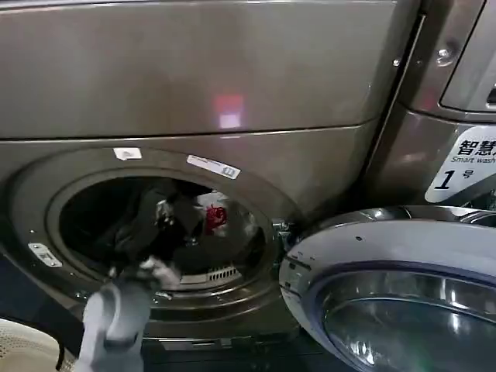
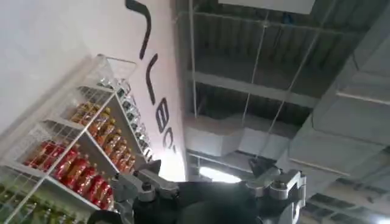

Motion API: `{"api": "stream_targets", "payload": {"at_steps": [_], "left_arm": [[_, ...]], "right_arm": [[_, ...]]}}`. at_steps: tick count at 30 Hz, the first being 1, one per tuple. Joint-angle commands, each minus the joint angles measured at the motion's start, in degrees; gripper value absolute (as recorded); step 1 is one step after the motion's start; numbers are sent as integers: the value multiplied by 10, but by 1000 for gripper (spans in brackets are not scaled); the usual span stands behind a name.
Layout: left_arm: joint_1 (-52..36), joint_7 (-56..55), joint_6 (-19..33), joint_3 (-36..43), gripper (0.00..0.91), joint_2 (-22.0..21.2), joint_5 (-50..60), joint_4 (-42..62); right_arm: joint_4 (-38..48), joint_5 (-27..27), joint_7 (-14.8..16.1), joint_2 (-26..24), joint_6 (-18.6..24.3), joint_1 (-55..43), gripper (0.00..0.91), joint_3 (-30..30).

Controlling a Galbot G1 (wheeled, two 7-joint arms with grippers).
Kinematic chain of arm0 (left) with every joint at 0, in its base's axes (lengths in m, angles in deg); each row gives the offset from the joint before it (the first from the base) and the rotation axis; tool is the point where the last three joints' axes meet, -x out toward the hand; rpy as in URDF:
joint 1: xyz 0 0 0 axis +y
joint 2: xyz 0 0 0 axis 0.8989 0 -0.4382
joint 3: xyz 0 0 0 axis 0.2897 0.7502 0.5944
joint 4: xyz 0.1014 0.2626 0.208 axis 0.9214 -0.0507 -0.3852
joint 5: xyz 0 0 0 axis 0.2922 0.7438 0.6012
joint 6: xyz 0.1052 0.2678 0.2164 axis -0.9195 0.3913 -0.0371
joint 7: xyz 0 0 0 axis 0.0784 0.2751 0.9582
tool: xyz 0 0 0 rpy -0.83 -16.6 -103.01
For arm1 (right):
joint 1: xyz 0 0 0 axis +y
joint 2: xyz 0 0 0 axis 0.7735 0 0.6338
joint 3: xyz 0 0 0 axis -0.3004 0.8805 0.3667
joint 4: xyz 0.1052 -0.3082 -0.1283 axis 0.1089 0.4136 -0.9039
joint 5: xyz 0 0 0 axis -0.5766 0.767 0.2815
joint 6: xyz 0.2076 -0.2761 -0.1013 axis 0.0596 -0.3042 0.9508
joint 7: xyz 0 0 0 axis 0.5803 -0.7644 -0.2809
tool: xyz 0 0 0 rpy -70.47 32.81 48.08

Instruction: Grasp the clothes from the dryer.

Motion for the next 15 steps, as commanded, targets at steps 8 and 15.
{"api": "stream_targets", "payload": {"at_steps": [8, 15], "left_arm": [[-118, 55, 12, 78, 907, 14, -7, 218], [-125, 56, 10, 77, 907, 16, -10, 267]], "right_arm": [[-16, -2, 1, 8, 0, -10, 907, 30], [-17, -2, 1, 7, 0, -14, 907, 33]]}}
